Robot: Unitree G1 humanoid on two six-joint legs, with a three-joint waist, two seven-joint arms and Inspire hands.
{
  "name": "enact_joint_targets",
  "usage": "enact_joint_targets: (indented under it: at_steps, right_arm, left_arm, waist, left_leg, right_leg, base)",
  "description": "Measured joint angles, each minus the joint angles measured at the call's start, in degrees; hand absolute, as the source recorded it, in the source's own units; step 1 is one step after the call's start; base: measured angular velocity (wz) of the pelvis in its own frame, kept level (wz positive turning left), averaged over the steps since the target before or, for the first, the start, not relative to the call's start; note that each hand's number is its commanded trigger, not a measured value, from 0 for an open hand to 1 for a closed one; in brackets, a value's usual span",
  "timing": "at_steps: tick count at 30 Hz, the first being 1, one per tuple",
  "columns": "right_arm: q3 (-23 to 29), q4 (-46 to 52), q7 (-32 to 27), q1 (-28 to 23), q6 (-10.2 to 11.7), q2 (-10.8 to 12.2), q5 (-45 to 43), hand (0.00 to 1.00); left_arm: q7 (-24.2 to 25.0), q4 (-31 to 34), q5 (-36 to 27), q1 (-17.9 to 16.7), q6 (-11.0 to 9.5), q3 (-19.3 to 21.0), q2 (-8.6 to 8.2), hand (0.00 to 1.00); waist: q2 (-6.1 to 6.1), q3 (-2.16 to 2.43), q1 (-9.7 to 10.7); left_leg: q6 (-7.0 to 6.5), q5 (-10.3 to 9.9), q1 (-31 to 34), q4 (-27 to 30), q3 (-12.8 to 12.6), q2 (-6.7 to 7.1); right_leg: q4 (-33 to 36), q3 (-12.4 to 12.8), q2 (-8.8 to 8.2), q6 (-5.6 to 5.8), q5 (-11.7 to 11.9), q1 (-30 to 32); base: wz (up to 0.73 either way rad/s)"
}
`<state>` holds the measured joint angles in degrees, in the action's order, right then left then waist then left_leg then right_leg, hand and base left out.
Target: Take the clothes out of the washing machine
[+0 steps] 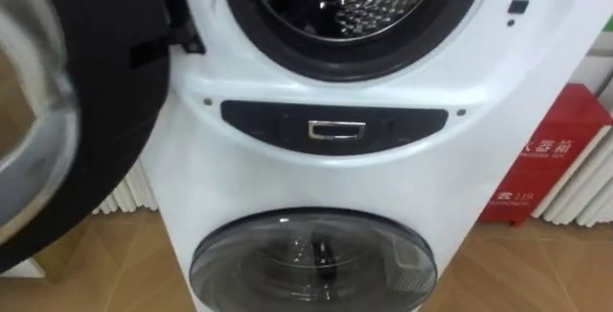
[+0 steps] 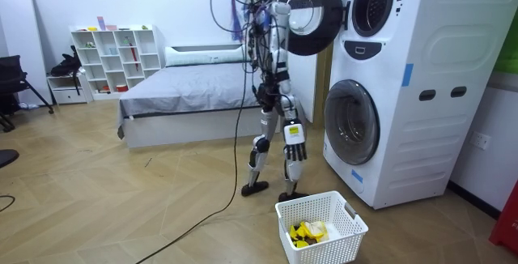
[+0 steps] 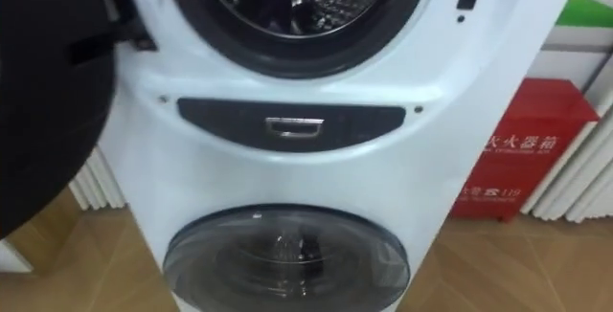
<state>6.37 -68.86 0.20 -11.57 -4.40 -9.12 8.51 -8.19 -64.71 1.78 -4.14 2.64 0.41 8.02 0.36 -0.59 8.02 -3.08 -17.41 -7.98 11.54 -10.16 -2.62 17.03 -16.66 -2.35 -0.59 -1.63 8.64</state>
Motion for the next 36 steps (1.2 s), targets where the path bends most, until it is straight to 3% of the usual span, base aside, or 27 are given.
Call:
enact_joint_targets:
  at_steps: [1,2,3,4,6,9,11,16,19,23,28,30,32,36]
  right_arm:
    - [0.0,0.0,-0.1,-0.6,-0.5,0.0,0.0,0.00]
    - [0.1,0.0,-0.3,-1.6,-1.4,0.0,0.1,0.00]
    - [0.6,0.0,-0.8,-2.0,-1.6,0.0,0.1,0.00]
    - [0.7,0.1,-1.6,-1.9,-1.3,-0.1,0.0,0.00]
    - [0.5,0.4,-2.1,-1.1,-0.3,0.0,-0.1,0.00]
    - [0.6,0.9,-2.1,-0.8,1.3,-0.1,-0.1,0.00]
    - [0.6,1.2,-1.9,-0.2,1.3,-0.1,0.1,0.00]
    - [3.1,2.3,-0.9,-0.7,1.4,0.0,0.3,0.00]
    - [5.2,2.5,-0.3,-1.0,2.0,-0.4,0.2,0.00]
    - [10.7,3.2,0.3,-1.1,2.0,-1.0,0.3,0.00]
    - [12.5,4.2,1.3,-1.7,2.0,-1.9,0.4,0.00]
    - [13.1,4.7,1.5,-2.2,1.9,-1.8,0.4,0.00]
    - [13.5,4.7,1.5,-2.9,1.9,-1.8,0.5,0.00]
    - [14.8,4.6,1.3,-3.9,1.8,-1.8,0.3,0.00]
  left_arm:
    - [-0.1,0.0,0.0,-0.2,0.0,0.0,-0.03,0.00]
    - [-0.2,0.0,0.0,-0.6,-0.1,0.0,-0.04,0.00]
    - [-0.3,0.0,-0.1,-1.0,-0.1,0.1,-0.05,0.00]
    - [-0.4,0.0,-0.5,-2.0,-0.1,0.4,0.05,0.00]
    - [-1.3,0.0,-3.6,-3.4,0.0,1.5,0.33,0.00]
    - [-2.2,1.3,-7.9,-3.1,-0.1,5.7,0.17,0.00]
    - [-3.0,2.6,-9.2,-2.9,-0.2,8.0,0.20,0.00]
    - [-5.8,11.5,-13.7,-1.4,-0.2,14.4,0.63,0.00]
    - [-7.5,16.8,-15.7,-0.2,-0.7,16.8,2.91,0.00]
    - [-8.8,25.5,-20.3,0.9,-0.4,20.8,7.02,0.00]
    - [-11.7,34.2,-20.5,2.5,-0.5,28.4,11.67,0.00]
    - [-12.2,35.6,-21.0,2.5,-0.4,30.4,13.01,0.00]
    - [-12.6,36.5,-22.8,3.3,0.0,32.5,14.41,0.00]
    - [-12.5,36.5,-24.7,5.7,1.3,34.0,19.50,0.00]
  waist:
    - [-0.20,0.09,0.0]
    - [-0.71,0.39,-0.3]
    - [-0.92,0.36,-1.0]
    - [-0.97,0.35,-2.1]
    - [-1.26,0.38,-3.0]
    - [-2.14,0.78,-3.8]
    - [-2.23,1.02,-4.1]
    - [-1.27,0.97,-4.2]
    - [-0.78,0.79,-5.2]
    - [0.93,0.85,-5.7]
    - [3.32,0.84,-7.2]
    - [3.97,1.04,-7.9]
    - [4.30,1.11,-8.1]
    - [4.37,0.95,-9.4]
  left_leg:
    - [0.02,0.3,0.1,0.0,-1.1,-0.04]
    - [0.01,1.1,0.1,-0.6,-3.1,0.19]
    - [-0.10,1.7,0.0,-1.1,-4.1,0.40]
    - [-0.12,1.9,-0.2,-1.3,-5.0,0.50]
    - [0.09,2.0,-0.3,-1.2,-6.4,0.84]
    - [0.63,2.4,0.5,-0.9,-7.3,1.60]
    - [1.01,2.6,0.4,-0.8,-7.8,1.60]
    - [1.90,3.1,0.2,-1.3,-7.6,0.84]
    - [2.12,3.2,-0.2,-1.5,-7.0,0.41]
    - [2.33,3.1,-0.1,-2.0,-5.1,0.41]
    - [2.34,3.2,-0.2,-2.0,-3.2,0.96]
    - [2.34,3.2,-0.2,-2.0,-2.2,1.01]
    - [2.34,3.2,-0.5,-2.1,0.6,1.25]
    - [2.35,3.2,-0.7,-2.1,2.0,1.20]
  right_leg:
    - [3.3,0.2,-1.00,0.61,-1.8,0.0]
    - [9.5,1.4,-2.85,1.39,-5.3,-0.4]
    - [13.6,2.9,-3.78,1.89,-7.2,-1.8]
    - [14.8,4.3,-4.01,2.24,-8.4,-4.3]
    - [11.4,4.1,-4.56,3.32,-10.1,-8.6]
    - [0.6,4.1,-3.57,3.57,-10.9,-12.3]
    - [-2.4,5.2,-2.92,3.37,-10.8,-13.0]
    - [-4.8,5.6,-1.52,2.32,-9.8,-13.7]
    - [-5.5,5.7,-0.91,2.00,-9.4,-14.2]
    - [-6.3,5.5,-0.47,1.97,-9.4,-14.5]
    - [-6.6,5.4,-0.37,1.98,-9.4,-14.7]
    - [-6.7,5.3,-0.34,1.98,-9.4,-14.8]
    - [-7.5,5.1,-0.35,1.98,-9.4,-16.0]
    - [-7.6,4.4,-0.23,1.98,-9.4,-16.3]
  base:
    - [0.74]
    - [0.60]
    - [0.29]
    - [-0.13]
    - [-0.47]
    - [-0.33]
    - [-0.31]
    - [-0.11]
    - [-0.10]
    - [0.07]
    - [-0.01]
    - [-0.02]
    - [0.12]
    - [0.13]
